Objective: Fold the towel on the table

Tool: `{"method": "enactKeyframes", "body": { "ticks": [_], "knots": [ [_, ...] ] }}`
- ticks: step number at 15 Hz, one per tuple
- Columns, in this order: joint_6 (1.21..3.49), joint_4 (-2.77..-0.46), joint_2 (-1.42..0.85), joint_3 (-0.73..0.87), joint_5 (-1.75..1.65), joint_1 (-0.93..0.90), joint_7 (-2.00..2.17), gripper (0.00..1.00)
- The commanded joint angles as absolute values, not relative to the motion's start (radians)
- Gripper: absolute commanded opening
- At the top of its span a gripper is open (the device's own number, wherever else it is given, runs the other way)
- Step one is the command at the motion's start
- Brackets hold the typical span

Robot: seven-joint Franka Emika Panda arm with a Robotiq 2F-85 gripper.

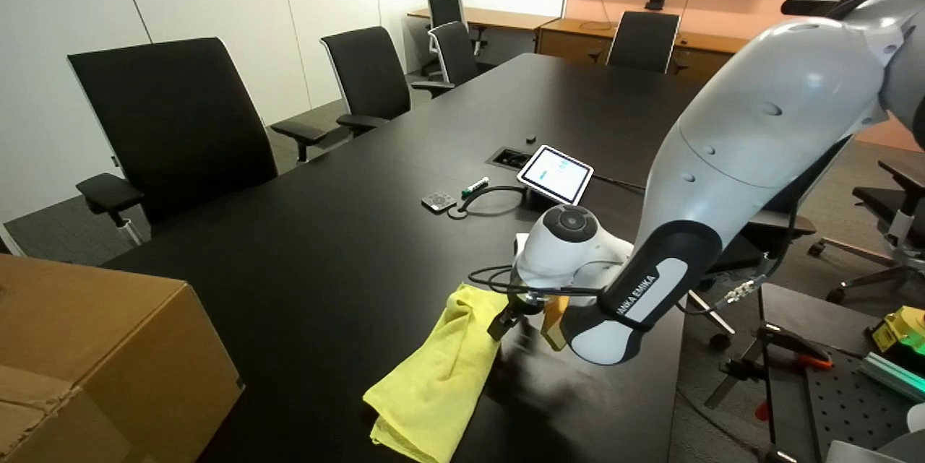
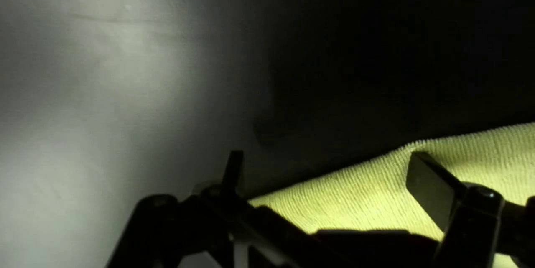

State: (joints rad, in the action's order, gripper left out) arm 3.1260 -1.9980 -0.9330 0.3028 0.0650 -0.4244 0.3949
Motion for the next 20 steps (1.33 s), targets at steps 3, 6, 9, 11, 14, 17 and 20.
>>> {"method": "enactKeyframes", "body": {
  "ticks": [3,6,9,11,14,17,20],
  "knots": [
    [3.191,-2.157,-0.825,0.241,0.154,-0.338,0.369,1.0],
    [3.13,-2.293,-0.694,0.214,0.167,-0.307,0.345,1.0],
    [3.087,-2.415,-0.554,0.187,0.143,-0.282,0.304,1.0],
    [3.059,-2.483,-0.453,0.148,0.135,-0.244,0.271,1.0],
    [3.021,-2.579,-0.291,0.07,0.143,-0.167,0.23,1.0],
    [2.963,-2.66,-0.129,-0.007,0.167,-0.099,0.194,1.0],
    [2.865,-2.726,0.037,-0.085,0.256,-0.039,0.112,1.0]
  ]
}}
